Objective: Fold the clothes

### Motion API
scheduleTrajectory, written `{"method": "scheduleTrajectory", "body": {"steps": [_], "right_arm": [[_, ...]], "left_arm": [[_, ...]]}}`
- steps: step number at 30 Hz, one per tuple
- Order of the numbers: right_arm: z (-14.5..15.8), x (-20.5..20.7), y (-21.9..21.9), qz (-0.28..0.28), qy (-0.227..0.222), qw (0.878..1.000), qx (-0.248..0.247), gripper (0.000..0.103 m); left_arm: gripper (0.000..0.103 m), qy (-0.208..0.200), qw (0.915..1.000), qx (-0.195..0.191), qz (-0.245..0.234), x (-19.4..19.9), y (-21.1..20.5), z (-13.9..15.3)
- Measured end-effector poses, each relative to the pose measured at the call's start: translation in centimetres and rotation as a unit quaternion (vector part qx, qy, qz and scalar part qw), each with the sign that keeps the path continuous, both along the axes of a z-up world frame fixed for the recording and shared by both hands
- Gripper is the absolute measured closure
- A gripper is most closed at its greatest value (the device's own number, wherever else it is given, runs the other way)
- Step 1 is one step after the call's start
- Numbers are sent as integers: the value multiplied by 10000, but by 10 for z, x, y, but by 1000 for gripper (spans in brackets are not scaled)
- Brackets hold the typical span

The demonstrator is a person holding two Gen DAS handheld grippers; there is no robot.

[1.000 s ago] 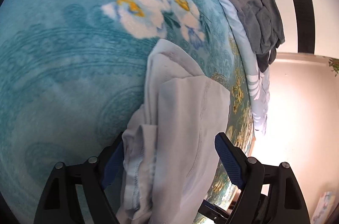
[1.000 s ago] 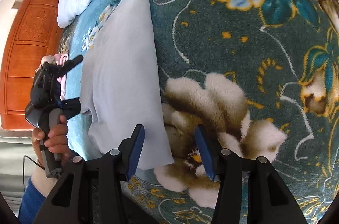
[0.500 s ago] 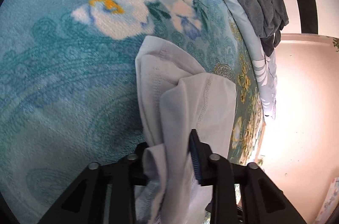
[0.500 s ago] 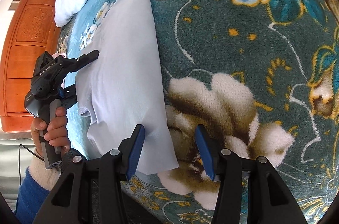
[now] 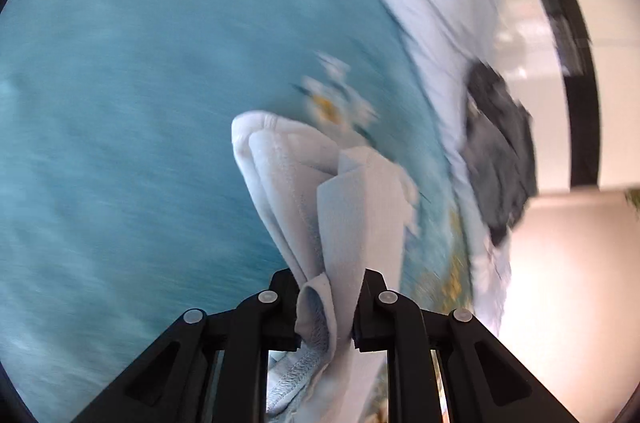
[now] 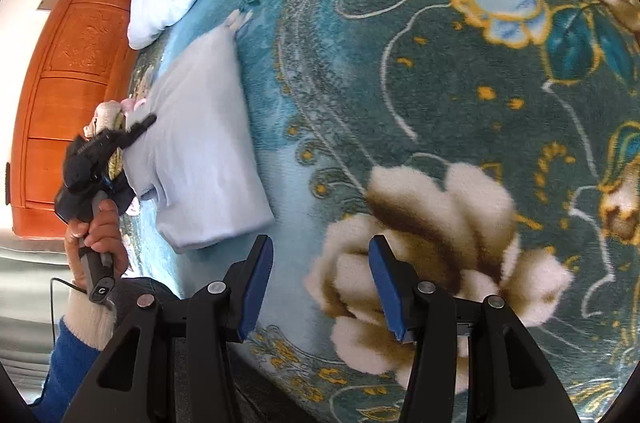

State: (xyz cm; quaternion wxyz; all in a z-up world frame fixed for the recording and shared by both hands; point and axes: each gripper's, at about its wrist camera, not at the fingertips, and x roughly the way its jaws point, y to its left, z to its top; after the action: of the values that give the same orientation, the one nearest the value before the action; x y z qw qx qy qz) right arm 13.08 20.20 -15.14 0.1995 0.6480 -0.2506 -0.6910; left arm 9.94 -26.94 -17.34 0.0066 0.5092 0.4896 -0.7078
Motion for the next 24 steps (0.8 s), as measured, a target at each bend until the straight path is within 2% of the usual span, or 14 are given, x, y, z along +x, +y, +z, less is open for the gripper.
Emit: {"method": "scheduleTrajectory", "body": {"steps": [3, 6, 10, 17, 19, 20, 21, 22, 24], "right_arm": [[-7, -4, -29, 97, -17, 9992, -385, 42], [-16, -14, -66, 237, -87, 9970, -732, 42], [-28, -27, -102, 185, -115, 9940, -1073, 42], [-41, -29, -116, -624, -297, 9899, -1240, 39], [-42, -32, -125, -578, -343, 9906, -1192, 46], [-42, -34, -130, -529, -379, 9916, -1117, 62], [-42, -36, -134, -477, -421, 9927, -1022, 84], [-40, -38, -134, -483, -435, 9927, -1015, 91], [-36, -44, -129, -561, -429, 9914, -1099, 93]], "left_arm": [[86, -253, 9961, 413, 734, 31, -39, -20], [85, -255, 9926, 681, 968, 40, -46, -26], [85, -171, 9937, 643, 904, 43, -45, -24], [85, -164, 9892, 937, 1119, 45, -53, -31], [85, -135, 9905, 847, 1077, 41, -48, -28], [85, -116, 9915, 778, 1035, 39, -45, -25], [85, -91, 9926, 705, 989, 38, -43, -22], [85, -54, 9937, 621, 937, 40, -41, -18], [84, 44, 9958, 468, 787, 39, -34, -9]]}}
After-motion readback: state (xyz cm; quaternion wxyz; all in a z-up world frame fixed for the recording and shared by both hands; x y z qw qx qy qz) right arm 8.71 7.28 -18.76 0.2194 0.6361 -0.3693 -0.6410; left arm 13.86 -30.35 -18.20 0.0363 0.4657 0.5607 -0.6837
